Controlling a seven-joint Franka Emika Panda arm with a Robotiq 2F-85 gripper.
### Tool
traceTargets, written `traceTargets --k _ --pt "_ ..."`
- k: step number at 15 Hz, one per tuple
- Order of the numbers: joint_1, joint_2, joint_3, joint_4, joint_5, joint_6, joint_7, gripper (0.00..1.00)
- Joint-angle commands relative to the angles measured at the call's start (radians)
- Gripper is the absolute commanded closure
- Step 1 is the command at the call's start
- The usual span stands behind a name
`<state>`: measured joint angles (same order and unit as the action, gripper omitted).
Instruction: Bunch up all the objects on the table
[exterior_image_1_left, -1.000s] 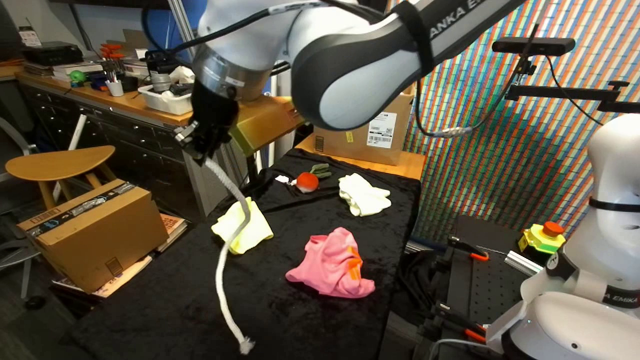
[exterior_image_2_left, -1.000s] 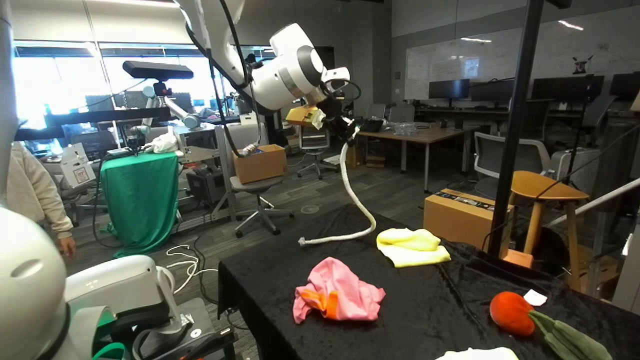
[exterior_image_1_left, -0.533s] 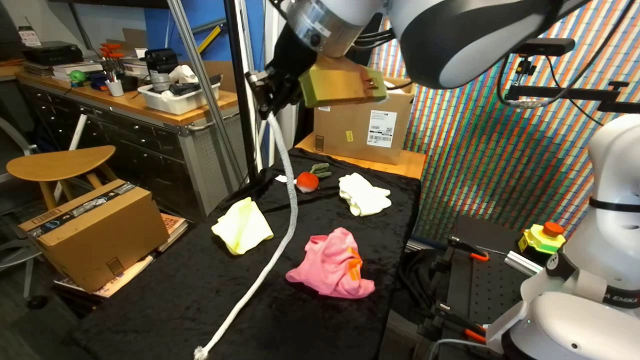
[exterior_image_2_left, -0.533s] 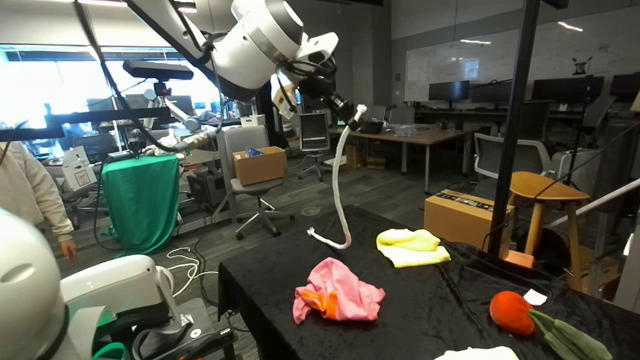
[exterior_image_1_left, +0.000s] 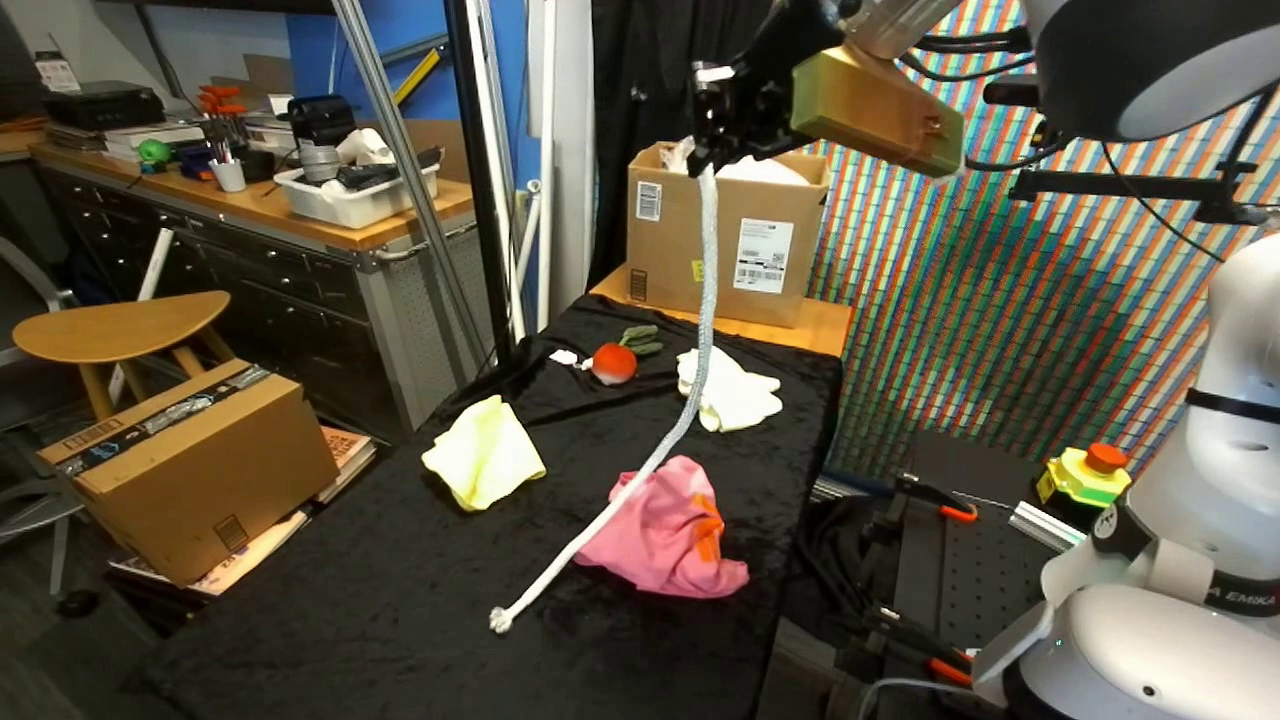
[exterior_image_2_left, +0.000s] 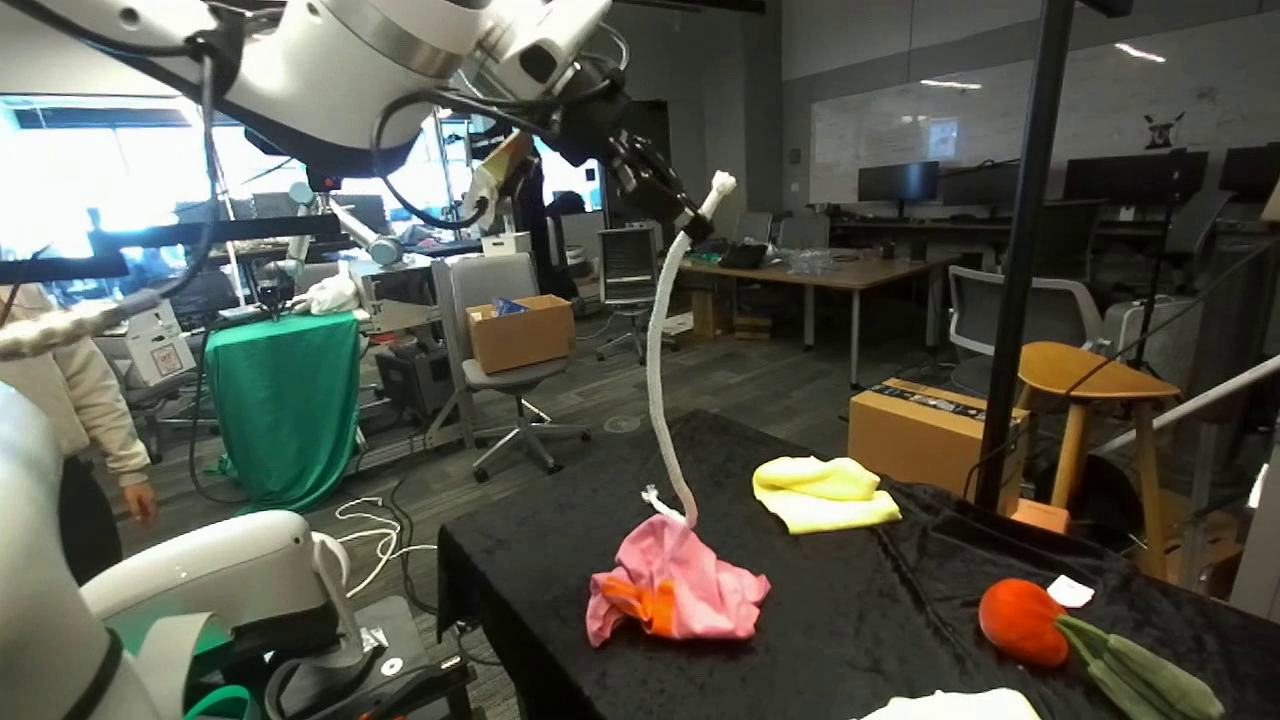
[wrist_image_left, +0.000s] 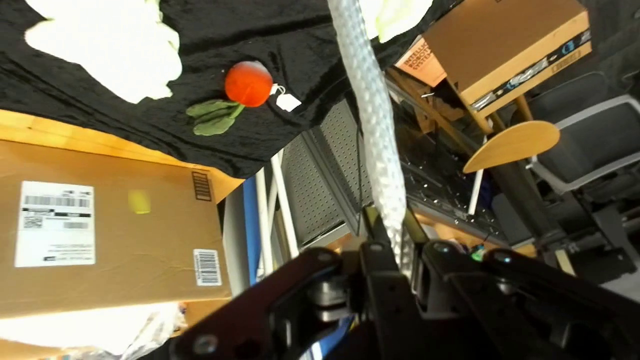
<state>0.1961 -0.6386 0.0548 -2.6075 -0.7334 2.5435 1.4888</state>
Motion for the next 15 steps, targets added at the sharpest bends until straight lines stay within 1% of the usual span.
traceTargets --k 1,2,4,5,6,8,10,13,14,15 --pt "-0.117 -0.197 0.074 -0.121 0.088 -0.005 -0.014 0.96" --pt "-0.145 -0.229 0.087 -0.139 0.108 -0.003 -0.019 0.96" --pt "-0.175 -0.295 0.103 -0.168 0.162 -0.016 -0.05 0.96" --pt "-0.204 -0.32 0.128 -0.184 0.179 -0.018 -0.037 0.96" --pt "-0.148 -0.295 0.083 -0.141 0.116 -0.067 0.015 0.96" --pt "-0.145 -0.335 0.086 -0.149 0.128 -0.12 -0.005 0.96" --pt "-0.124 -0.329 0.092 -0.149 0.137 -0.18 -0.037 0.96" --pt "-0.06 -0.27 0.118 -0.152 0.155 -0.24 -0.097 0.96" --pt "-0.09 -0.236 0.181 -0.15 0.217 -0.224 -0.151 0.96" --pt "-0.074 -0.196 0.208 -0.145 0.239 -0.217 -0.161 0.96"
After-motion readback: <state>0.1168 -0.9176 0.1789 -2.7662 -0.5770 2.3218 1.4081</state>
